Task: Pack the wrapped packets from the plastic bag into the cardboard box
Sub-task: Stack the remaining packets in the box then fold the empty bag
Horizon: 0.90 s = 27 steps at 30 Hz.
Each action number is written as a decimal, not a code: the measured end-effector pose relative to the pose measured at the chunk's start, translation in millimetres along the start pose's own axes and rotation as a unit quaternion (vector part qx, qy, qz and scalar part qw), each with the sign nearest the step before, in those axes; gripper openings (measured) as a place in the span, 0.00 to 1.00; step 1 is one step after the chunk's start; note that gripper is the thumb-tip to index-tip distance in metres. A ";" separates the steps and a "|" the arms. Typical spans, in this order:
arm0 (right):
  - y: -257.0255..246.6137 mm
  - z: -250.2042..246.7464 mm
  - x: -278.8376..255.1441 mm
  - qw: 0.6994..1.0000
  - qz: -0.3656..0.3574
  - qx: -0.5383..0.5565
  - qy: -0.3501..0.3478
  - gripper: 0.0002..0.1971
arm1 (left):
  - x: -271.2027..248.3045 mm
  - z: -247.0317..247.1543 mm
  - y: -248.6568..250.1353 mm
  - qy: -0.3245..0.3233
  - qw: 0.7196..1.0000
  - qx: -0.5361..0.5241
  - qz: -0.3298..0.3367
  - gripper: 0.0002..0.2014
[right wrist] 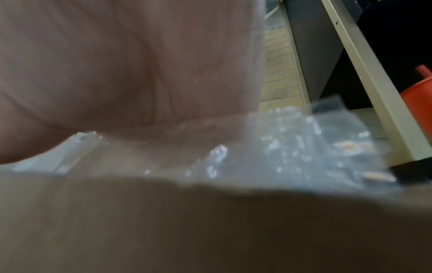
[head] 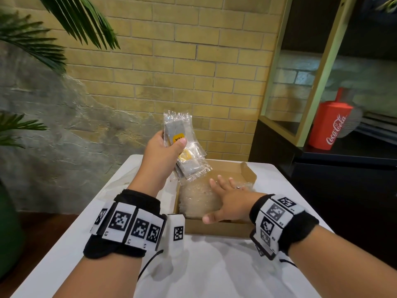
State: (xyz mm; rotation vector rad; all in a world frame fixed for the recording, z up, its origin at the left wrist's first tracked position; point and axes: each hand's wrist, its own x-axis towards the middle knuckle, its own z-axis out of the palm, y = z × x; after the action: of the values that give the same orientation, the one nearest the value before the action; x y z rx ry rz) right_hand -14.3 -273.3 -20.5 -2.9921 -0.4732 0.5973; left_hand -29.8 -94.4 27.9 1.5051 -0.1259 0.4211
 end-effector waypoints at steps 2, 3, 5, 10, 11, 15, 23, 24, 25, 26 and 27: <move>1.2 -1.0 -0.4 1.000 -0.007 0.009 0.007 0.56 | 0.2 0.4 -1.3 -0.003 1.000 -0.001 -0.002 0.09; 2.1 -3.8 -0.4 0.999 -0.018 0.026 0.018 0.56 | -0.1 0.8 -1.5 -0.004 1.000 -0.001 -0.003 0.09; 3.6 -14.6 -2.9 0.990 -0.060 0.109 0.063 0.58 | -0.8 2.4 -1.8 -0.006 1.000 -0.003 -0.005 0.09; 2.1 -40.1 -14.4 0.877 -0.144 0.429 0.162 0.36 | -3.6 9.8 -4.0 -0.006 1.000 0.004 -0.015 0.07; -2.3 -40.1 -15.7 0.854 -0.149 0.471 0.164 0.31 | -4.2 12.0 -4.8 -0.008 1.000 0.006 -0.016 0.08; -20.5 -34.4 -13.1 0.800 -0.140 0.529 0.248 0.18 | -7.8 22.7 -7.8 -0.033 0.999 0.012 -0.016 0.08; -13.8 -32.0 -6.1 0.725 -0.107 0.606 0.311 0.07 | -5.4 25.5 -11.8 -0.107 0.989 -0.048 -0.095 0.13; -11.5 -32.3 -5.5 0.725 -0.097 0.607 0.311 0.07 | -4.9 24.9 -11.7 -0.118 0.987 -0.048 -0.100 0.15; -9.5 -32.5 -5.6 0.726 -0.090 0.608 0.309 0.06 | -4.5 24.4 -12.0 -0.123 0.986 -0.044 -0.103 0.16; -7.2 -33.2 -5.9 0.729 -0.087 0.607 0.305 0.07 | -4.2 23.6 -11.8 -0.122 0.986 -0.038 -0.103 0.16; -5.1 -34.7 -6.3 0.727 -0.087 0.609 0.305 0.07 | -3.2 22.2 -11.9 -0.113 0.988 -0.030 -0.104 0.16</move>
State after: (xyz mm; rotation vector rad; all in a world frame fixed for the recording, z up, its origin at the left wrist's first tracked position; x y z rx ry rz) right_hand -8.1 -270.1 14.5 -1.6514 -0.1572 -0.1429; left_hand -24.7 -117.0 17.3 1.4860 -0.1569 0.0774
